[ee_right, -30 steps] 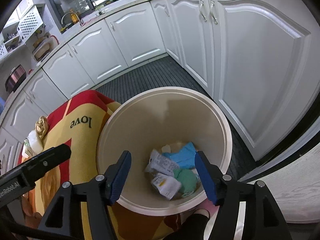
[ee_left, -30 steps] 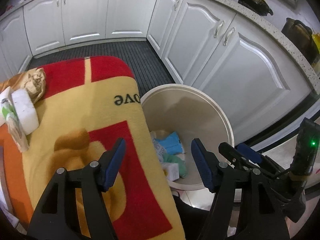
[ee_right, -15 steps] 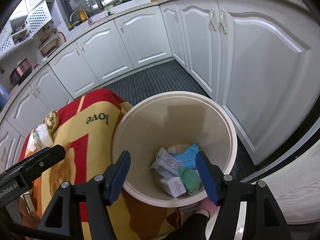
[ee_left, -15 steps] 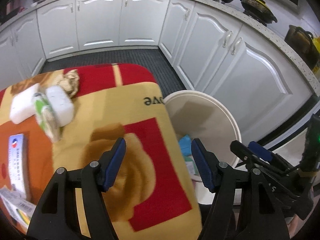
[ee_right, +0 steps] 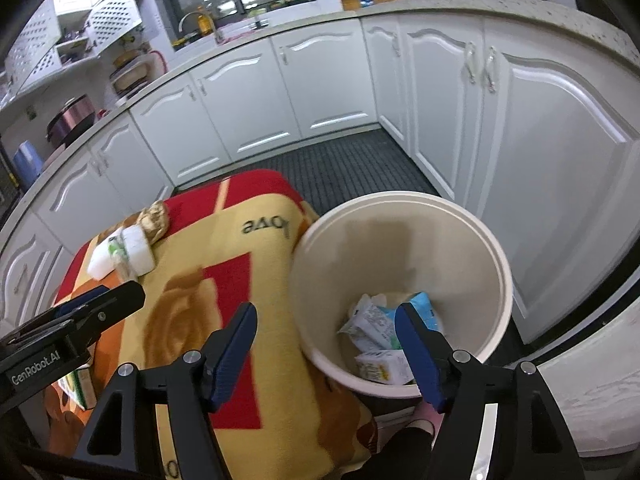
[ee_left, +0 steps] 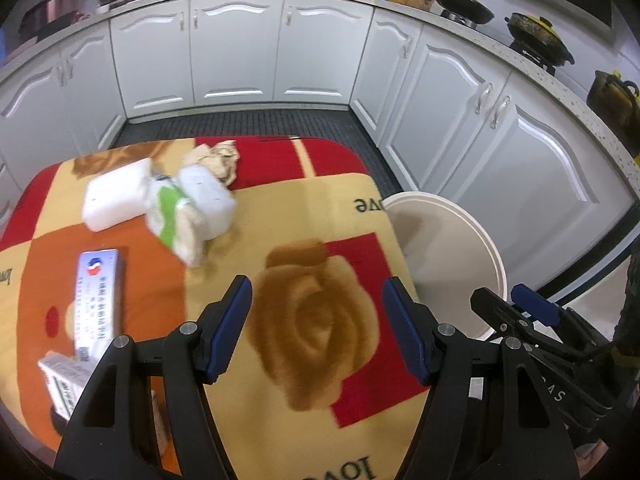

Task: Collect trash
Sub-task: 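Move both open tools back over the table, then grasp the white medicine box with the left tool while the right tool grasps the white-green pack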

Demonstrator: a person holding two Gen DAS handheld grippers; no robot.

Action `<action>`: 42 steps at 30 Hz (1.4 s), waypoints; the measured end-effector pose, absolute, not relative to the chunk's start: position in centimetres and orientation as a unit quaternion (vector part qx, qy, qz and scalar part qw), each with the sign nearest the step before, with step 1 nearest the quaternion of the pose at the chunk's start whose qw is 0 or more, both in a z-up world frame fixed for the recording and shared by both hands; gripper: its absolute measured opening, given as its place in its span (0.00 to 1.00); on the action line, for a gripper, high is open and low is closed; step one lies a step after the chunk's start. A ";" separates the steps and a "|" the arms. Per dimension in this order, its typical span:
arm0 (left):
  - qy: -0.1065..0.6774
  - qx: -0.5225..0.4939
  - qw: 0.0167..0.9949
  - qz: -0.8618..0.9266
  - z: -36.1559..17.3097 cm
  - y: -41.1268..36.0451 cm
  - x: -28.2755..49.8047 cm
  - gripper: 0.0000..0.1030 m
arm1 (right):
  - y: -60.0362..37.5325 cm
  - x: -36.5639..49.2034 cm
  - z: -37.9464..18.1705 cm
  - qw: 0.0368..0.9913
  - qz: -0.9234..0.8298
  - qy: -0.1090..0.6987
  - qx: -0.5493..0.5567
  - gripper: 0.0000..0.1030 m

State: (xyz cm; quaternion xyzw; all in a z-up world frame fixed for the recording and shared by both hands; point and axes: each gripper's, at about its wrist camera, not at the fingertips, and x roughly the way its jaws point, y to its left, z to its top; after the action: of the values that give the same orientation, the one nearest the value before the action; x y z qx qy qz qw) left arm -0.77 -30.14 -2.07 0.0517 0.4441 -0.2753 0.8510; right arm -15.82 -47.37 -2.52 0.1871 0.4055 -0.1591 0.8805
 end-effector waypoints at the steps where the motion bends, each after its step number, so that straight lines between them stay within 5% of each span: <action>1: 0.443 0.052 0.852 -0.274 -2.0 -29.7 -0.8 0.65 | -47.1 -15.7 -2.4 0.881 -0.156 0.405 0.185 0.67; 28: 0.474 0.035 0.853 -0.215 -3.3 -12.2 2.9 0.65 | -38.6 -11.2 -1.9 0.889 -0.066 0.428 0.151 0.73; 42: 0.521 0.019 0.828 -0.204 -6.1 -14.3 7.0 0.65 | -34.6 -6.4 -2.1 0.896 0.004 0.425 0.126 0.73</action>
State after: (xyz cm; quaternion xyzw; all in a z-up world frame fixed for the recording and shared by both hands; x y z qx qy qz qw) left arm 6.97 -14.33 -6.11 0.0187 0.5212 -0.2043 0.8284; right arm -6.41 -34.57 -2.09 0.1264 0.4248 0.0038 0.8964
